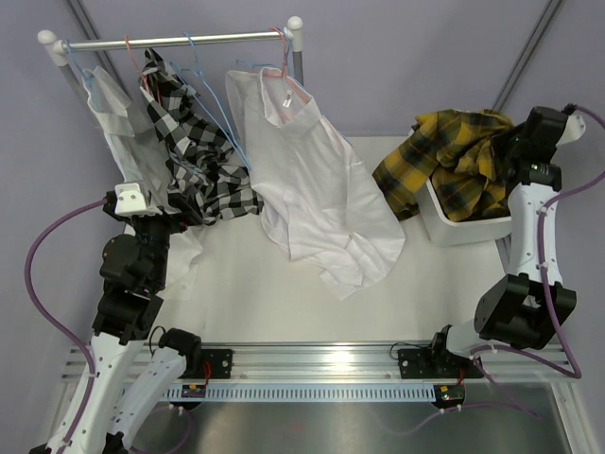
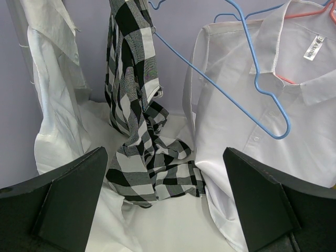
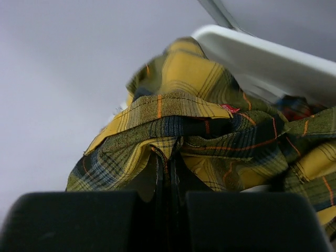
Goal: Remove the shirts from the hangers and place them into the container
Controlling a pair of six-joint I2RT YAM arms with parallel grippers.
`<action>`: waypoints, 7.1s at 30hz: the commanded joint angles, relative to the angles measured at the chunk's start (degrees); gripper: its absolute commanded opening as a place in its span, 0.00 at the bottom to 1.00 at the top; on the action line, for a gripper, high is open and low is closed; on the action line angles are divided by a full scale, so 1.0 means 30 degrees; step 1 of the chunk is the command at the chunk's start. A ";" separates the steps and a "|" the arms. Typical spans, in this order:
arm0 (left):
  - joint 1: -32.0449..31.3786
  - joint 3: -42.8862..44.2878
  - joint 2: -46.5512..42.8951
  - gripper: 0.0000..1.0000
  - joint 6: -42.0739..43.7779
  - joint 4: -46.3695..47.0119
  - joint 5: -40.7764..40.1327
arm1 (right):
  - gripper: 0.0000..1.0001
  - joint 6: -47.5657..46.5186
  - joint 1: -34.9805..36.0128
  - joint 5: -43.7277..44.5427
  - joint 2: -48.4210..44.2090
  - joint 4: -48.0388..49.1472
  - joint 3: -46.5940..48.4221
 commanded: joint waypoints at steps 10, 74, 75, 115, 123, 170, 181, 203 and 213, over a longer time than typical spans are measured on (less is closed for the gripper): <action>0.0082 -0.0001 0.0065 0.99 -0.0079 0.1226 -0.0017 | 0.00 -0.1177 -0.0766 0.4373 0.1238 -0.1495 -0.2144; 0.0082 0.0028 -0.0198 0.99 0.0155 0.1138 -0.0515 | 0.83 -0.0211 0.9956 0.4692 0.0099 0.5119 -1.0755; 0.0082 0.0028 -0.0227 0.99 0.0155 0.1138 -0.0515 | 0.81 -0.0240 0.9956 0.4635 0.0391 0.5324 -1.0755; 0.0082 -0.0001 -0.0257 0.99 0.0243 0.1138 -0.0515 | 0.00 -0.4078 -0.0499 0.9174 0.1652 -0.1616 0.0991; 0.0082 -0.0001 -0.0198 0.99 0.0243 0.1167 -0.0486 | 0.00 -0.5627 -0.0972 0.9209 0.2182 0.0050 0.1084; 0.0082 -0.0030 -0.0257 0.99 0.0243 0.1109 -0.0574 | 0.84 -0.5430 0.4827 0.1913 -0.1681 -0.4697 -0.3360; 0.0082 -0.0030 -0.0228 0.99 0.0097 0.1138 -0.0515 | 0.82 -0.1911 0.8665 0.2139 -0.4883 0.3241 -1.1133; 0.0082 -0.0001 -0.0462 0.99 0.0214 0.1138 -0.0633 | 0.77 -0.1294 1.0425 0.9877 0.2472 0.6235 -0.8560; 0.0082 -0.0030 -0.0521 0.99 0.0243 0.1138 -0.0691 | 0.56 -0.1675 1.0542 1.1691 0.4259 0.6118 -0.7269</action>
